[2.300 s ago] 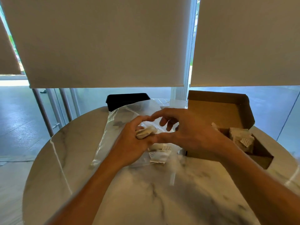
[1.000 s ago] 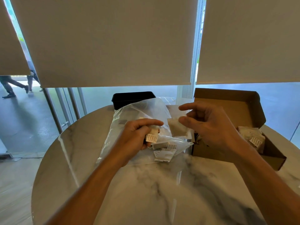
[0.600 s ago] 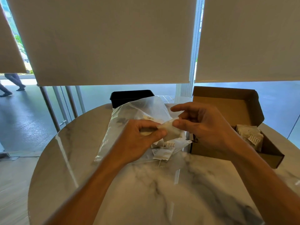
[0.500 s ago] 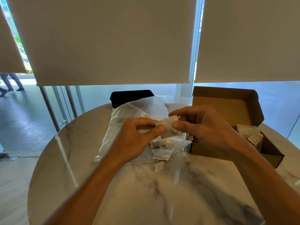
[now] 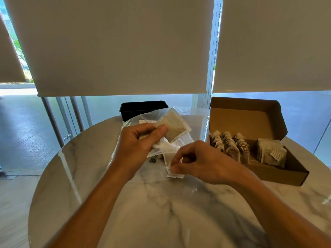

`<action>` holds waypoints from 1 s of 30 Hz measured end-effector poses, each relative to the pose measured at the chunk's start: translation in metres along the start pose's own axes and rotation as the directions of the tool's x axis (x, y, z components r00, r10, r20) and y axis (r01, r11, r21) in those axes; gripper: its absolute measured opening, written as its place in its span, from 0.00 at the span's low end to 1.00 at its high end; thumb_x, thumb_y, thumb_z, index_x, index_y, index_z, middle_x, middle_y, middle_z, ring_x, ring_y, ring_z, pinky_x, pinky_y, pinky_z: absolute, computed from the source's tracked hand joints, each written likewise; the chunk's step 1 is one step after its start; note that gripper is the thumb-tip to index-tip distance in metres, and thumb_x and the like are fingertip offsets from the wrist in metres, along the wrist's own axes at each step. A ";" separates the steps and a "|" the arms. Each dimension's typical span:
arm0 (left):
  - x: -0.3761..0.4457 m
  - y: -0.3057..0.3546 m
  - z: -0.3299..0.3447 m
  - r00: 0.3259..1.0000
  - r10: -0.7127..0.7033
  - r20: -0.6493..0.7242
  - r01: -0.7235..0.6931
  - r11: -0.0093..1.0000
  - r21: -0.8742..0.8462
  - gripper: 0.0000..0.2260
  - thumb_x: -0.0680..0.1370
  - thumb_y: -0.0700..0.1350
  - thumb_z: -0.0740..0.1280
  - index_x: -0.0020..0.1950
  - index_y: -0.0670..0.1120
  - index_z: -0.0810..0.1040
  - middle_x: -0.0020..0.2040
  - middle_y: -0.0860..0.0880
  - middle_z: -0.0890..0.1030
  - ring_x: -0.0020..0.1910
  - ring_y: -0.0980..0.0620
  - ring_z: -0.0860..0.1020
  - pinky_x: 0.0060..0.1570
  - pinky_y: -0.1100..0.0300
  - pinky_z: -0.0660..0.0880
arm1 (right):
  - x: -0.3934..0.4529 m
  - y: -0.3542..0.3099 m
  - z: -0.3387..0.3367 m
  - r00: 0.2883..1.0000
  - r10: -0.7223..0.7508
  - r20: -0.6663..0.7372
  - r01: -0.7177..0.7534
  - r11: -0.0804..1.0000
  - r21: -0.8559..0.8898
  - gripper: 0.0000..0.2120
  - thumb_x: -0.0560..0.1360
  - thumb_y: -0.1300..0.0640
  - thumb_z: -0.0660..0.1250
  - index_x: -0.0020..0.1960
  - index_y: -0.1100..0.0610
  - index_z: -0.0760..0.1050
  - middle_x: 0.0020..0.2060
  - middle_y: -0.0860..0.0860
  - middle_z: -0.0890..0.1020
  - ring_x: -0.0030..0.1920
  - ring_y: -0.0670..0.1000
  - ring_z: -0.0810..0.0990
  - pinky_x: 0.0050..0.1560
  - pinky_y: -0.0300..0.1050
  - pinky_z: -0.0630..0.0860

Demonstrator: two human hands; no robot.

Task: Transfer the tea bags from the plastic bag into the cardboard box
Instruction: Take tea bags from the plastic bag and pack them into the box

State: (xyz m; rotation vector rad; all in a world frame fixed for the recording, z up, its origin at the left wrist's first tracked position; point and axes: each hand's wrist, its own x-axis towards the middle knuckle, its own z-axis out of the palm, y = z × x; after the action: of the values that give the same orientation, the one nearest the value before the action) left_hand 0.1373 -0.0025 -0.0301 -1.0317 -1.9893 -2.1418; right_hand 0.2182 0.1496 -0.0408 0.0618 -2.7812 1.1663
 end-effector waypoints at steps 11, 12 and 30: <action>0.003 0.003 -0.006 0.996 -0.087 -0.003 0.086 0.991 -0.102 0.08 0.65 0.54 0.68 0.34 0.52 0.84 0.39 0.41 0.75 0.38 0.49 0.73 0.31 0.66 0.72 | -0.001 -0.005 -0.004 0.992 0.050 -0.118 -0.035 0.991 0.130 0.14 0.67 0.47 0.74 0.50 0.46 0.75 0.29 0.45 0.80 0.28 0.41 0.77 0.34 0.36 0.74; 0.003 0.002 -0.006 0.997 -0.083 0.006 0.083 0.992 -0.100 0.08 0.65 0.54 0.68 0.34 0.52 0.84 0.39 0.41 0.75 0.38 0.49 0.73 0.31 0.66 0.72 | -0.001 -0.006 0.000 0.993 0.031 -0.111 -0.018 0.993 0.115 0.13 0.68 0.46 0.73 0.51 0.44 0.76 0.29 0.44 0.80 0.28 0.40 0.77 0.35 0.36 0.74; 0.007 -0.008 -0.009 0.992 -0.103 -0.069 0.097 0.992 -0.086 0.07 0.68 0.51 0.70 0.37 0.48 0.83 0.34 0.47 0.78 0.33 0.56 0.74 0.30 0.68 0.71 | -0.009 0.002 -0.036 0.932 0.108 -0.346 0.001 0.953 0.302 0.05 0.72 0.61 0.70 0.45 0.53 0.82 0.37 0.47 0.85 0.36 0.46 0.83 0.36 0.35 0.79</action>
State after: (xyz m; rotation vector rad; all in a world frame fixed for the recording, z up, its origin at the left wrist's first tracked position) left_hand 0.1245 -0.0062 -0.0333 -0.8669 -1.9753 -2.2945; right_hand 0.2307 0.1761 -0.0185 -0.1846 -2.2872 1.4381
